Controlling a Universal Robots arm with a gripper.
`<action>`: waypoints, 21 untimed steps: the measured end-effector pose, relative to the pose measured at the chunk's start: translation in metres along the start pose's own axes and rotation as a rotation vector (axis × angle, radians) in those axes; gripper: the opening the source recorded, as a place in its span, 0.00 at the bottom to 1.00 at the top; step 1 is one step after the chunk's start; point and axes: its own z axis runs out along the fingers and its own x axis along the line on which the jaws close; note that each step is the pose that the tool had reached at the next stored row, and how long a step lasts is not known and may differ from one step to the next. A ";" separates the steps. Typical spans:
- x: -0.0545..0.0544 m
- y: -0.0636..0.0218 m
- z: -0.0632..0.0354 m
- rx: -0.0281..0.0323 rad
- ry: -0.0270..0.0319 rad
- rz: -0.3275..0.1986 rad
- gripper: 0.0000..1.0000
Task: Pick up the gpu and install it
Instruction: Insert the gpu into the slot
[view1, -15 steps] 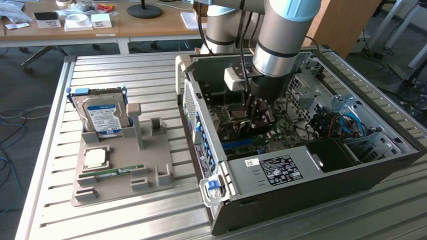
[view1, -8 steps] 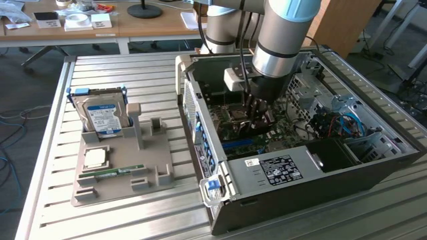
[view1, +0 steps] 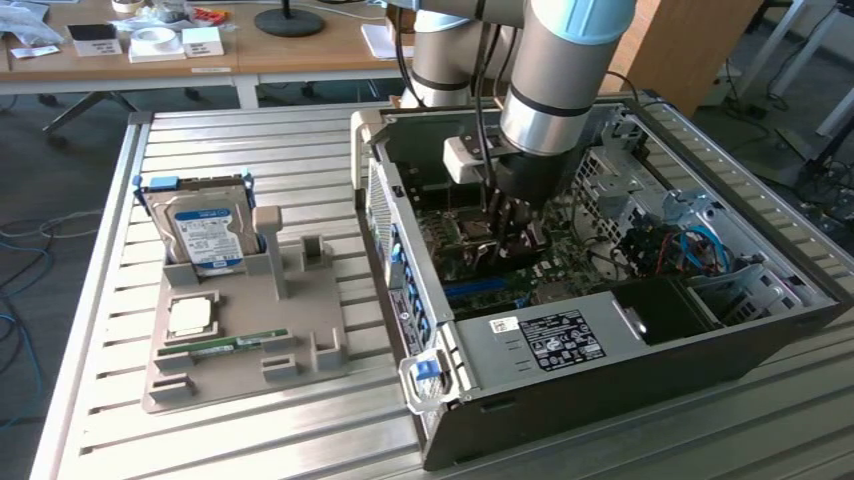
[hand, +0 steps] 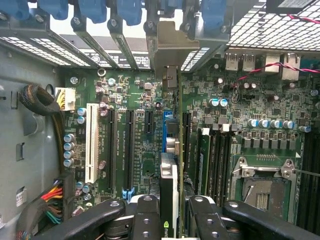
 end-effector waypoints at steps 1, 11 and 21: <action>0.000 0.0001 0.0000 0.0000 0.0000 0.000 0.27; 0.001 0.0039 0.0000 0.0008 -0.0001 0.000 0.27; 0.002 0.0075 0.0000 0.0025 0.0000 0.000 0.27</action>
